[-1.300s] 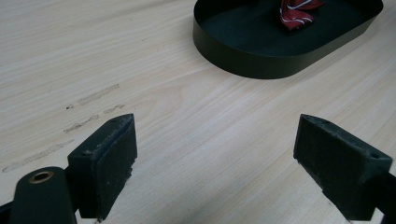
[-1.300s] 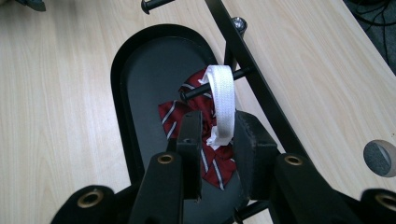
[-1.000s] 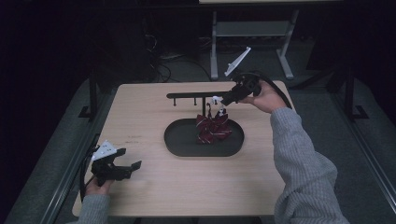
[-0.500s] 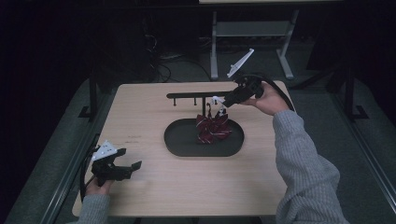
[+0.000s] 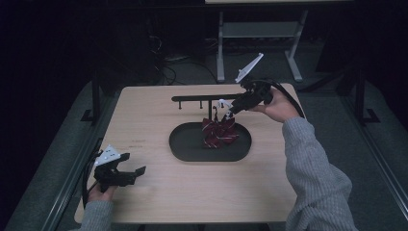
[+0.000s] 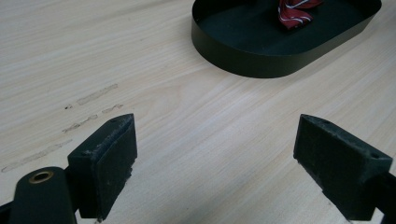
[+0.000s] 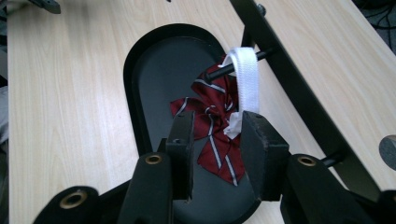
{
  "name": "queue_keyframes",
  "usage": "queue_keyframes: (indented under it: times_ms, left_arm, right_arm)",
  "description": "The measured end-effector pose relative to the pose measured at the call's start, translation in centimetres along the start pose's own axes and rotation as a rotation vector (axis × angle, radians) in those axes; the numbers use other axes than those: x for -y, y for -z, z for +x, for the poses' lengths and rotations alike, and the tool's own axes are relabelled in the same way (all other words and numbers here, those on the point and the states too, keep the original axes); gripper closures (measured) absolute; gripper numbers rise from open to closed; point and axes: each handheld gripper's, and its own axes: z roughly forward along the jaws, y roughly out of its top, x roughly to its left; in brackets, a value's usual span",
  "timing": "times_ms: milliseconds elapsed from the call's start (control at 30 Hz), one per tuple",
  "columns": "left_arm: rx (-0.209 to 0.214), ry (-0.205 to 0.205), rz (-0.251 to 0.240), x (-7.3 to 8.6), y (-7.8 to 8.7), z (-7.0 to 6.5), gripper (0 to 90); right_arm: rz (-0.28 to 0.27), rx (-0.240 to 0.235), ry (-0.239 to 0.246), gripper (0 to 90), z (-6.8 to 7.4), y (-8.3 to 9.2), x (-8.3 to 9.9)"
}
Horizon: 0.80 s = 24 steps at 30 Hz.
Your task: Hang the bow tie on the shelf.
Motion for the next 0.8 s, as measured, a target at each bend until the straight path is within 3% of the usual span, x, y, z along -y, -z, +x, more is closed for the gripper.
queue_keyframes:
  times_ms: [800]
  left_arm:
    - [0.002, -0.004, 0.004, 0.0, -0.1, -0.1, 13.0]
  right_arm:
    - [-0.006, -0.003, 0.017, 59.6, 1.7, 0.3, 1.4]
